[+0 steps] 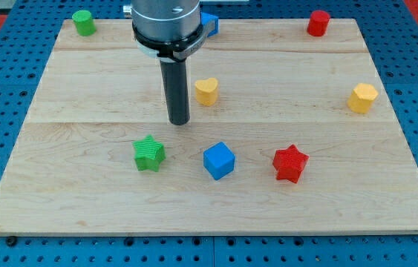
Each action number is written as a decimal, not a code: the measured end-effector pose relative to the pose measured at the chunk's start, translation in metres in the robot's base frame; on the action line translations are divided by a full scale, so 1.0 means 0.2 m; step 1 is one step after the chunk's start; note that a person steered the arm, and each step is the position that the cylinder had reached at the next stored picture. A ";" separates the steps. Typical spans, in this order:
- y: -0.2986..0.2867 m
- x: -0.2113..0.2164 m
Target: Slide the yellow hexagon to the diagonal top right of the blue cube
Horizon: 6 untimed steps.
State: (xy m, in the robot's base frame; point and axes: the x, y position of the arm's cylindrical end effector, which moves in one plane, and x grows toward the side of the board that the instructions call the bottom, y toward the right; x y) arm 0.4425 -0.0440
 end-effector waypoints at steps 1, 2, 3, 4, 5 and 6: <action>0.29 0.00; 0.72 -0.09; 1.03 -0.33; 1.25 -0.44; 1.57 -0.39; 1.80 -0.28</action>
State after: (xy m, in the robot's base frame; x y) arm 0.3870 0.3156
